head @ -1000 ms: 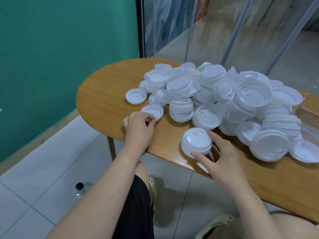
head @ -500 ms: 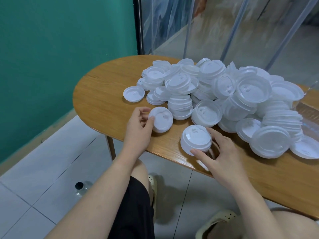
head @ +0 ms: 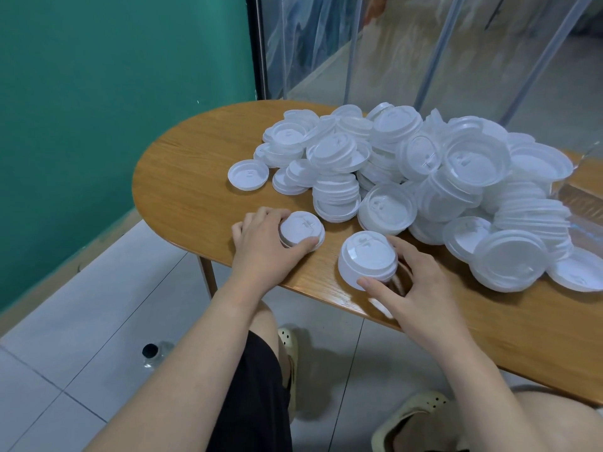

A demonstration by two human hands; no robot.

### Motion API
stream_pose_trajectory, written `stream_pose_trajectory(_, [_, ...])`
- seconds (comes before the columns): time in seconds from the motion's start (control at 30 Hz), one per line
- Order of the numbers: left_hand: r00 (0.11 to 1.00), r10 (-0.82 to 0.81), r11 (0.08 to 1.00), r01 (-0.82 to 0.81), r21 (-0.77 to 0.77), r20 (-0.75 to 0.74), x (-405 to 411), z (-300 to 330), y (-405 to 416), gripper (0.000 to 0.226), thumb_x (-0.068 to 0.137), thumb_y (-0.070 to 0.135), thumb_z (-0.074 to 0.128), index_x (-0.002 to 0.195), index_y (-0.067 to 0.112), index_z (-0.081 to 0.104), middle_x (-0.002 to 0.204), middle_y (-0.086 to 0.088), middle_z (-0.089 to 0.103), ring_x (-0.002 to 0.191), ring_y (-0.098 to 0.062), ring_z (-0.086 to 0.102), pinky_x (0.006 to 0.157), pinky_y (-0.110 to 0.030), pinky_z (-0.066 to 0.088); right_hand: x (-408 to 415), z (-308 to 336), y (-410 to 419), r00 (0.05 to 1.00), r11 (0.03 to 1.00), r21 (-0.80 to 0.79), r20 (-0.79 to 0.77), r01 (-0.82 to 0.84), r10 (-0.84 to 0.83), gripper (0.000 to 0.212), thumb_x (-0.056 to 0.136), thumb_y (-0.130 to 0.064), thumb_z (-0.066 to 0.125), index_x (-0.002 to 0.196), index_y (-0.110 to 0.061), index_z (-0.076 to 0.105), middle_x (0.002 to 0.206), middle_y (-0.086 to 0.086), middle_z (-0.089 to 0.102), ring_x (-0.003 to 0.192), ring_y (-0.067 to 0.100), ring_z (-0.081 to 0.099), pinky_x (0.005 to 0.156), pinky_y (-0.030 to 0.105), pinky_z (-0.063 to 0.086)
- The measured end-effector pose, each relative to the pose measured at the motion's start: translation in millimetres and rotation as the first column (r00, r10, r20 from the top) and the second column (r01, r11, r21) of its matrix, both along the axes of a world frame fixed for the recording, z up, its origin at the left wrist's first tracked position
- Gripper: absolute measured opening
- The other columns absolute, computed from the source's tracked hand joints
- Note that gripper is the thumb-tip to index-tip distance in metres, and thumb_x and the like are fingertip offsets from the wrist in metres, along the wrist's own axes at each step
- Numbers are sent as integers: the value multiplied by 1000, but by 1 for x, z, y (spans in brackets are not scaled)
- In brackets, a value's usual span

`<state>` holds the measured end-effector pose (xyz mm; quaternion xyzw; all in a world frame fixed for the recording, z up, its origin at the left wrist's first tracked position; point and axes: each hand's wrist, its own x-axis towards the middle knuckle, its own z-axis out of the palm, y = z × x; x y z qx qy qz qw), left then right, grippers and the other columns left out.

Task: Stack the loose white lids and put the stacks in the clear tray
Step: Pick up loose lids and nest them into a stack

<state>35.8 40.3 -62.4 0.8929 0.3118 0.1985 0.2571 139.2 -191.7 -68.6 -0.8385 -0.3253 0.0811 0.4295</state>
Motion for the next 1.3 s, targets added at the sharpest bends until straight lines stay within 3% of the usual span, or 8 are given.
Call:
stream_pose_trajectory(0.13, [966, -81, 989, 109, -102, 247, -5, 8, -7, 51, 82, 52, 81, 126, 38, 59, 123, 23, 56, 120, 3, 43, 105, -22, 24, 1, -2, 0, 1000, 1000, 20, -11, -5, 5, 81, 71, -67, 76, 145, -46, 50, 133, -25, 58, 133, 2, 47, 113, 43, 43])
stream_pose_trajectory(0.27, [922, -165, 941, 254, -224, 351, -2, 18, -23, 57, 81, 43, 86, 132, 32, 62, 126, 22, 60, 122, 2, 51, 102, -13, 36, -1, 0, 0, 1000, 1000, 30, -25, -4, 4, 83, 70, -67, 75, 145, -45, 50, 134, -25, 59, 131, 2, 48, 111, 44, 44])
stream_pose_trajectory(0.5, [891, -333, 868, 418, -270, 307, 9, 19, -45, 62, 74, 41, 90, 130, 24, 68, 119, 17, 65, 116, 2, 57, 97, -9, 42, -3, 4, 1, 1000, 1000, 19, 17, -7, 6, 72, 76, -48, 85, 140, -48, 51, 121, -38, 54, 121, -6, 49, 105, 29, 43])
stream_pose_trajectory(0.87, [871, -420, 831, 482, -277, 256, 16, 16, -48, 64, 76, 39, 89, 134, 27, 66, 129, 19, 61, 124, 5, 52, 98, -5, 38, -1, 0, 0, 1000, 998, 62, -10, -11, 12, 75, 73, -50, 87, 138, -51, 49, 129, -27, 62, 124, 1, 55, 105, 40, 49])
stream_pose_trajectory(1.0, [869, -449, 835, 491, -248, 208, 19, 15, -49, 64, 81, 44, 85, 138, 29, 62, 130, 20, 59, 126, 3, 51, 100, -8, 39, 0, 1, 0, 1000, 998, 66, -5, -17, 18, 78, 74, -43, 90, 142, -44, 51, 130, -26, 62, 124, 1, 55, 104, 34, 48])
stream_pose_trajectory(1.13, [873, -454, 836, 487, -254, 180, 19, 14, -50, 60, 82, 46, 82, 136, 35, 60, 128, 24, 58, 121, 8, 50, 94, -2, 36, -2, 5, 0, 999, 997, 60, 23, -41, 40, 71, 75, -49, 87, 137, -50, 53, 125, -31, 62, 122, -5, 52, 94, 13, 43])
stream_pose_trajectory(1.2, [864, -471, 818, 503, -279, 175, 18, 12, -49, 60, 85, 52, 77, 140, 34, 59, 131, 24, 57, 125, 7, 49, 99, -7, 39, -3, 8, 0, 999, 997, 63, 16, -40, 39, 64, 76, -52, 84, 131, -55, 52, 119, -37, 60, 118, -12, 51, 90, 4, 38])
stream_pose_trajectory(1.3, [844, -509, 803, 537, -257, 171, 17, 10, -47, 55, 97, 60, 51, 144, 33, 57, 133, 22, 59, 131, 0, 49, 109, -25, 40, -4, 10, -1, 999, 998, 59, 13, -32, 31, 61, 76, -49, 84, 129, -52, 52, 115, -37, 59, 114, -17, 50, 88, 0, 34])
